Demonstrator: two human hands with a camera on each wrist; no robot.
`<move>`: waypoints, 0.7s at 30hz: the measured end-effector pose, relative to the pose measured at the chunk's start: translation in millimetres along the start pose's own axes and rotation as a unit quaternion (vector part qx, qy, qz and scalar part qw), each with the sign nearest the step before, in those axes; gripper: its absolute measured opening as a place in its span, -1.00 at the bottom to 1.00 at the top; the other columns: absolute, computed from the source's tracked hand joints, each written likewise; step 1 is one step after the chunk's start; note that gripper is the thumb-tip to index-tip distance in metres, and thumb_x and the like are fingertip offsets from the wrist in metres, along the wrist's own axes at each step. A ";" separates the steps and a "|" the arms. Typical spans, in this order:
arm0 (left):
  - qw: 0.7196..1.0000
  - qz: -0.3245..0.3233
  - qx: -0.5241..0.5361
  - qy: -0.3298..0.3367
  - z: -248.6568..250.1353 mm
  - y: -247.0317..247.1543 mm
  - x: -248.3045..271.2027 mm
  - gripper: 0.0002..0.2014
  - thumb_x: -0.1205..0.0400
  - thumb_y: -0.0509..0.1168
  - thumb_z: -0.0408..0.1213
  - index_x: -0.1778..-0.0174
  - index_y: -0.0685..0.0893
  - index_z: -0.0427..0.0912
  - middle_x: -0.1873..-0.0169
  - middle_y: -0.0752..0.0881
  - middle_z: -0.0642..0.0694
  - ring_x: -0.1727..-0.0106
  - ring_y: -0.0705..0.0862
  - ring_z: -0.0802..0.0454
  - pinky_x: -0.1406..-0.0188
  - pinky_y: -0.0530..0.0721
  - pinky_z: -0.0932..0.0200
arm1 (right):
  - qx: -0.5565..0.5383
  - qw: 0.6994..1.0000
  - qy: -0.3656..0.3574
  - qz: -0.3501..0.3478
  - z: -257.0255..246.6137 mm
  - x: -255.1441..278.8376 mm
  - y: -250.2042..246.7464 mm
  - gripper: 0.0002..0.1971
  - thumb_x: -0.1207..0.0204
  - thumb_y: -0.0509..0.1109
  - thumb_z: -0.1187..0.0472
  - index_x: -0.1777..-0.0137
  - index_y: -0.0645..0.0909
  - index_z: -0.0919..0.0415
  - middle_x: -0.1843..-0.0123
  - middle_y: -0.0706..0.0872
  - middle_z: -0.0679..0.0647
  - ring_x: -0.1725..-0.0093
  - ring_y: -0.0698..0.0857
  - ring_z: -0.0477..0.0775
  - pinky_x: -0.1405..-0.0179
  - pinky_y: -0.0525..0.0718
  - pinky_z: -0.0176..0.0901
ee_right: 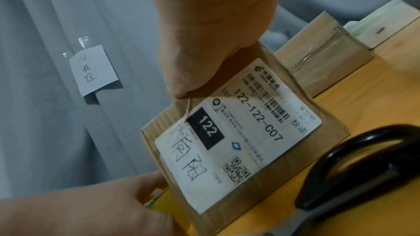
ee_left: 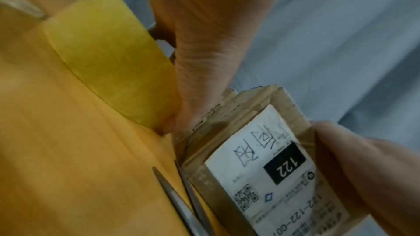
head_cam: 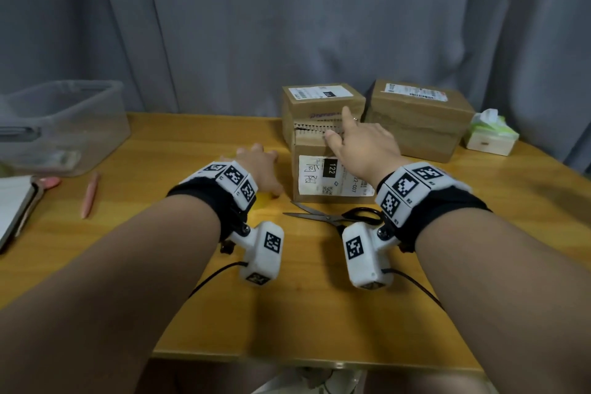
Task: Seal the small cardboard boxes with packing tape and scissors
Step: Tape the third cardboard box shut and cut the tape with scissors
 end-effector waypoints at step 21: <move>0.803 0.447 0.390 0.053 -52.9 -84.2 50.7 -0.83 -0.64 0.30 -0.31 0.03 0.66 -0.38 0.14 0.66 -0.16 0.08 0.58 0.01 0.11 0.41 0.29 | -0.451 0.888 -0.084 0.028 -59.9 20.6 -32.0 -0.67 -0.66 0.24 -0.08 -0.22 0.61 0.12 -0.15 0.69 -0.04 -0.15 0.63 -0.10 -0.05 0.55 -0.25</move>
Point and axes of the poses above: each hand's wrist, its own x-axis away from the middle knuckle, its own y-axis out of the palm, z = x × y, the point moved 1 cm from there along -x, towards the middle knuckle
